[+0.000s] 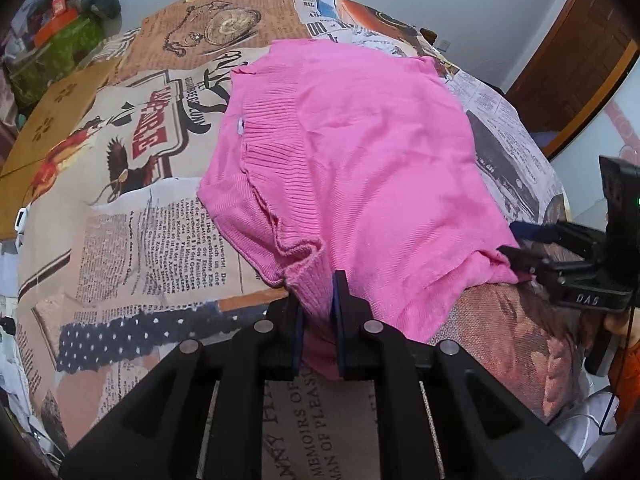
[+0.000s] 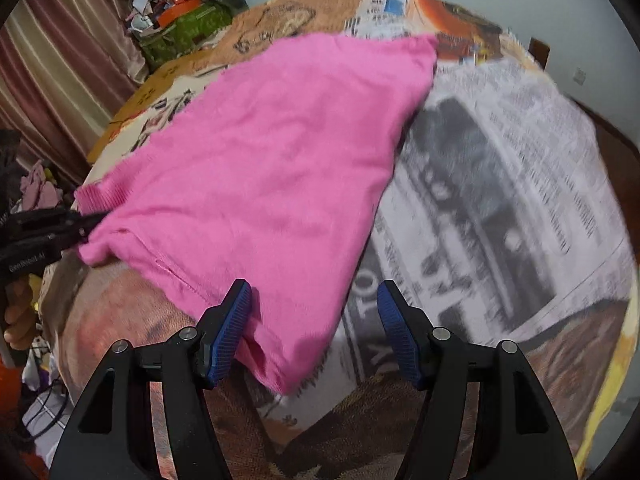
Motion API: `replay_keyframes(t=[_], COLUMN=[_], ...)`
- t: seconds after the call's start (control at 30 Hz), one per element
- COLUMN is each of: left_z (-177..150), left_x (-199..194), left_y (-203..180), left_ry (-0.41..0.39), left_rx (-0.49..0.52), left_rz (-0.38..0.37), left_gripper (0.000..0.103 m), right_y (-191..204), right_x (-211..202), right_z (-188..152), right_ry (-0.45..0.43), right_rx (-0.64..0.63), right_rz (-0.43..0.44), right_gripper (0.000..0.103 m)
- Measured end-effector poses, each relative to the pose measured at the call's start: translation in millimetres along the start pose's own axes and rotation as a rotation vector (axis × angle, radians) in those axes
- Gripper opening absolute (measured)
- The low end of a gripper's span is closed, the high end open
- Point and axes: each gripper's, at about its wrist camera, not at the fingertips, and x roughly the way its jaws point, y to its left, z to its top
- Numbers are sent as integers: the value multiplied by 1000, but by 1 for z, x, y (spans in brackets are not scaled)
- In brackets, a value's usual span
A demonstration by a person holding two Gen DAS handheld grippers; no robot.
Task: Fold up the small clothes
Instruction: 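Grasp the ribbed edge with the left tool and straighten it, then open the left tool and grasp the ribbed edge again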
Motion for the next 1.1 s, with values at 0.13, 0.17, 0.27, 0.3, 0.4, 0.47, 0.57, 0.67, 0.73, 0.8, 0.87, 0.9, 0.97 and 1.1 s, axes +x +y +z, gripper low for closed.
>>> replay_keyframes(t=[0.13,0.17,0.27,0.3,0.4,0.47,0.57,0.67,0.73,0.8,0.87,0.9,0.97,1.1], left_z=[0,0,0,0,1,3,5,7,8,9,8,8,7,2], left_x=[-2,-3,-7,-9,-13,-16,-21,-25,-26,-26,-24,-22,-18,1], left_y=[11,15,25,29,37,40,42,39,37,35,35,35,35,34], left_ry=[-4,-5,-14,-13,-14,-16,-26,-34,-38,-38,-31,-24,-9,33], left_rx=[-40,-43,-56,-64,-80,-93,-102,-92,-82,-75,-80,-82,-79,-59], left_rz=[17,36,61,64,66,61,55,52,53,48,41,33,26,32], left_gripper=[28,33,44,45,45,45,46,49,52,54,55,55,56,58], right_y=[7,9,13,13,11,4,-8,-17,-26,-34,-37,-38,-39,-31], right_x=[-3,-2,-3,-4,-6,-8,-11,-11,-14,-21,-29,-32,-40,-46], right_z=[-5,-6,-10,-10,-14,-17,-21,-22,-21,-20,-20,-19,-18,-18], right_ry=[-21,-23,-37,-40,-45,-46,-50,-45,-40,-46,-61,-69,-90,-117], right_rx=[-39,-50,-98,-117,-154,-147,-122,-112,-68,-15,20,37,71,90], right_rz=[27,18,-16,-31,-65,-73,-86,-133,-119,-95,-81,-66,-31,22], right_gripper=[26,20,9,8,8,7,7,3,3,4,5,8,17,43])
